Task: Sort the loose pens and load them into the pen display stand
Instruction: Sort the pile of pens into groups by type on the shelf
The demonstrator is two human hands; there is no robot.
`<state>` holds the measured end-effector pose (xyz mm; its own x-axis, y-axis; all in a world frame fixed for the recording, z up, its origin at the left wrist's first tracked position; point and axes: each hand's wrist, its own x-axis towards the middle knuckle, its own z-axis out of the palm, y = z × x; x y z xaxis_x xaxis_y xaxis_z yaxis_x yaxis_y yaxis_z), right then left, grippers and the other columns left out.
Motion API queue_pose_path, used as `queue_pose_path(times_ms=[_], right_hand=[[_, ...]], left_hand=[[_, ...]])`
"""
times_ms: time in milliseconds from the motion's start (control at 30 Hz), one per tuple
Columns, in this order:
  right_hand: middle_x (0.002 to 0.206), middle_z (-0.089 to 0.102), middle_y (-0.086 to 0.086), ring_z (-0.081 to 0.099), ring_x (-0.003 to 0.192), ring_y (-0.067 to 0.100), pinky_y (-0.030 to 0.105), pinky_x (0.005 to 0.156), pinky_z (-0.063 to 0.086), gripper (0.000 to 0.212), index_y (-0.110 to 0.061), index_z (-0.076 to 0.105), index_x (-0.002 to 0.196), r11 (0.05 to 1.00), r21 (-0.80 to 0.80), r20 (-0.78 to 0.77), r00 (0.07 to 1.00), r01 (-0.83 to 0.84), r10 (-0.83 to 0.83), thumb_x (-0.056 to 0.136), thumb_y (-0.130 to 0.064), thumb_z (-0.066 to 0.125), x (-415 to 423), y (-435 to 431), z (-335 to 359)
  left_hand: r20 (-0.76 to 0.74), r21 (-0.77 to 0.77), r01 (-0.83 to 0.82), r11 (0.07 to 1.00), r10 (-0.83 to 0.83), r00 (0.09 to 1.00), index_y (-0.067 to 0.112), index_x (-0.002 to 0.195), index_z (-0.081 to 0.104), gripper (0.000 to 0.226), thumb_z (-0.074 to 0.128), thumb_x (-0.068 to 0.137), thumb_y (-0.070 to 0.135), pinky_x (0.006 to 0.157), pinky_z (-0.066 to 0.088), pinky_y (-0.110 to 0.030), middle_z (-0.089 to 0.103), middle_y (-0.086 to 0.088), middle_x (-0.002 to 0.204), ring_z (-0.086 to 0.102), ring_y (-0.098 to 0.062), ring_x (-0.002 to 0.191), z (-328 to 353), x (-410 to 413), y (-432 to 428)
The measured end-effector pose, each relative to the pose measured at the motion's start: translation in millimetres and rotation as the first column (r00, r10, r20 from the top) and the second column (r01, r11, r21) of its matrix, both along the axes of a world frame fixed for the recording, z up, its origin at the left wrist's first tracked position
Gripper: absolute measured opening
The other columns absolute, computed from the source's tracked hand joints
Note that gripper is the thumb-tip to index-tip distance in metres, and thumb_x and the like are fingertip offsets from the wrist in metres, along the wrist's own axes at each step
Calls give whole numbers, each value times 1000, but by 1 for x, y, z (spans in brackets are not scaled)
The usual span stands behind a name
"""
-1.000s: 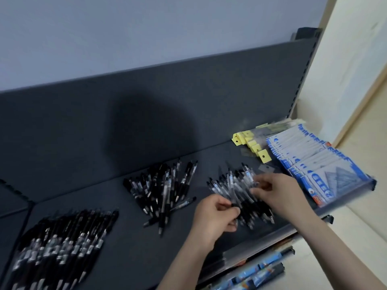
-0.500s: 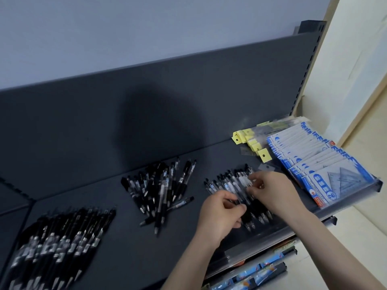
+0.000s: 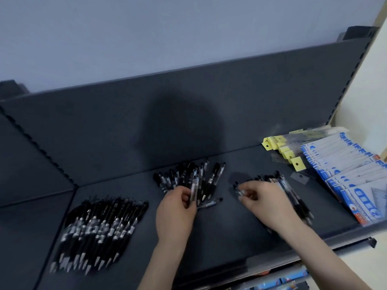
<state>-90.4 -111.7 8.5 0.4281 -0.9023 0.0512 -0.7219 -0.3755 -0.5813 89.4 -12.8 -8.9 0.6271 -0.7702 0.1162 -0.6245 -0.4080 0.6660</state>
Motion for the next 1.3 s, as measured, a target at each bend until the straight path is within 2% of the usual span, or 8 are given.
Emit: queue_pose_path(times_ms=[267, 533, 800, 900, 1000, 1067, 1133, 1300], right_hand=[[78, 62, -12, 64, 85, 11, 24, 80, 50, 26, -26, 69, 109, 997, 27, -19, 998, -68, 68, 83, -25, 66, 45, 16, -7], [91, 70, -8, 65, 91, 11, 23, 80, 49, 26, -27, 70, 108, 997, 47, -34, 998, -56, 58, 83, -23, 65, 69, 27, -16], [96, 70, -7, 64, 94, 13, 24, 80, 50, 27, -27, 69, 109, 999, 46, -69, 997, -16, 19, 83, -23, 63, 76, 34, -18], [95, 70, -7, 64, 94, 15, 24, 79, 49, 26, -28, 69, 109, 999, 33, -83, 997, 4, -1, 83, -25, 63, 80, 36, -18], [91, 70, -6, 64, 93, 17, 24, 76, 48, 24, -27, 68, 106, 999, 14, -76, 997, 34, -33, 83, -31, 64, 88, 39, -18], [88, 69, -4, 64, 91, 20, 26, 73, 48, 21, -25, 68, 102, 999, -12, -69, 996, 50, -51, 83, -32, 64, 95, 41, -18], [89, 68, -3, 64, 91, 22, 28, 71, 48, 19, -22, 66, 100, 997, -46, -83, 995, 56, -60, 84, -30, 63, 103, 45, -19], [96, 65, 2, 63, 92, 27, 28, 65, 44, 26, -21, 62, 108, 994, -58, -124, 987, 91, -97, 82, -23, 62, 118, 53, -23]], left_hand=[[157, 195, 2, 981, -33, 987, 24, 111, 65, 25, 61, 86, 26, 70, 45, -27, 57, 4, 111, 61, -17, 97, 0, 11, 1], [254, 330, 47, 943, -136, 958, 18, 107, 61, 29, 62, 87, 39, 69, 42, -29, 60, -1, 112, 62, -22, 99, 9, 18, -13], [268, 392, 87, 916, -204, 942, 14, 91, 60, 14, 62, 85, 27, 66, 43, -31, 65, -4, 98, 65, -25, 94, 20, 17, -23], [136, 319, 99, 943, -149, 979, 18, 75, 60, 14, 62, 81, 30, 59, 40, -27, 58, 3, 75, 63, -20, 78, 19, 25, -19], [-161, 204, 116, 972, -83, 983, 22, 68, 64, 13, 64, 75, 34, 61, 53, -30, 62, 8, 65, 62, -16, 66, 13, 37, -10], [-364, 90, 87, 992, -49, 930, 23, 67, 66, 11, 64, 72, 32, 63, 59, -36, 66, 6, 63, 64, -18, 61, 9, 43, -1], [-507, 20, 37, 999, -22, 862, 20, 69, 67, 8, 65, 76, 24, 55, 55, -32, 66, 4, 63, 59, -16, 56, 5, 47, 9], [-662, -72, -47, 996, -13, 749, 9, 79, 69, 9, 63, 85, 10, 46, 46, -21, 67, -4, 70, 56, -12, 56, 6, 54, 30]])
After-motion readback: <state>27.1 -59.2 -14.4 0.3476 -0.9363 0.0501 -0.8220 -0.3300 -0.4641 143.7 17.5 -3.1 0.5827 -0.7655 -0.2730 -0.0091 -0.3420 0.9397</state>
